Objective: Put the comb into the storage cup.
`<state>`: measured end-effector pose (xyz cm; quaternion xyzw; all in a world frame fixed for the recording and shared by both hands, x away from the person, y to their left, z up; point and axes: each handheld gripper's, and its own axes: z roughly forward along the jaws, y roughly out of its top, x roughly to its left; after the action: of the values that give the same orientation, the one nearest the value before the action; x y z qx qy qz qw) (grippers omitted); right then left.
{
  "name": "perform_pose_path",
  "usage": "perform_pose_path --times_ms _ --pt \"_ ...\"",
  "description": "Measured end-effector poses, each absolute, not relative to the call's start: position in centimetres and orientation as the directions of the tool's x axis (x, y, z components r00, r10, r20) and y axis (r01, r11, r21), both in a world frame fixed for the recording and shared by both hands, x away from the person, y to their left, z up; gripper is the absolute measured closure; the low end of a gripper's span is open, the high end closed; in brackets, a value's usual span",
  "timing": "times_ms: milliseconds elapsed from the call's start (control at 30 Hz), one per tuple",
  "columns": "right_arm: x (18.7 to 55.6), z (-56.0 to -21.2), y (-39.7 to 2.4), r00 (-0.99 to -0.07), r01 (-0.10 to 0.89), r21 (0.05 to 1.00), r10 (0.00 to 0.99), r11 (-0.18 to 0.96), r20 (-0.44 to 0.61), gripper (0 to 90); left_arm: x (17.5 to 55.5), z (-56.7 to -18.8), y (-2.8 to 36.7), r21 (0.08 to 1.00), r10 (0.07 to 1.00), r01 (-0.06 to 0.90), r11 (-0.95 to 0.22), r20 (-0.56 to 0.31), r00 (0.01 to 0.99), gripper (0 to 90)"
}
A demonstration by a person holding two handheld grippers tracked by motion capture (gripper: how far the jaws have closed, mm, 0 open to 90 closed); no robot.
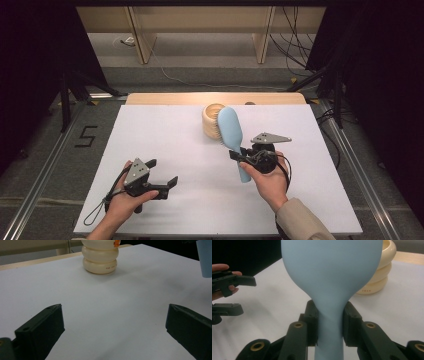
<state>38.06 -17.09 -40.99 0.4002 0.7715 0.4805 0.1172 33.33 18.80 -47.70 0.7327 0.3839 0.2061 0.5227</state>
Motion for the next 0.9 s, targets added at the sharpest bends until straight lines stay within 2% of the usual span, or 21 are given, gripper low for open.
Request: perform_pose_path --times_ms 600,900 --pt "38.2 -41.06 -16.74 -0.651 0.51 0.834 0.728 0.209 0.216 70.3 33.29 -47.58 18.67 0.926 0.778 0.345 -0.156 -0.1 0.621 1.2" --pt "38.22 -41.08 -16.44 -0.653 0.51 0.837 0.723 0.199 0.226 70.3 33.29 -47.3 18.16 0.925 0.767 0.354 -0.136 -0.128 0.628 1.4"
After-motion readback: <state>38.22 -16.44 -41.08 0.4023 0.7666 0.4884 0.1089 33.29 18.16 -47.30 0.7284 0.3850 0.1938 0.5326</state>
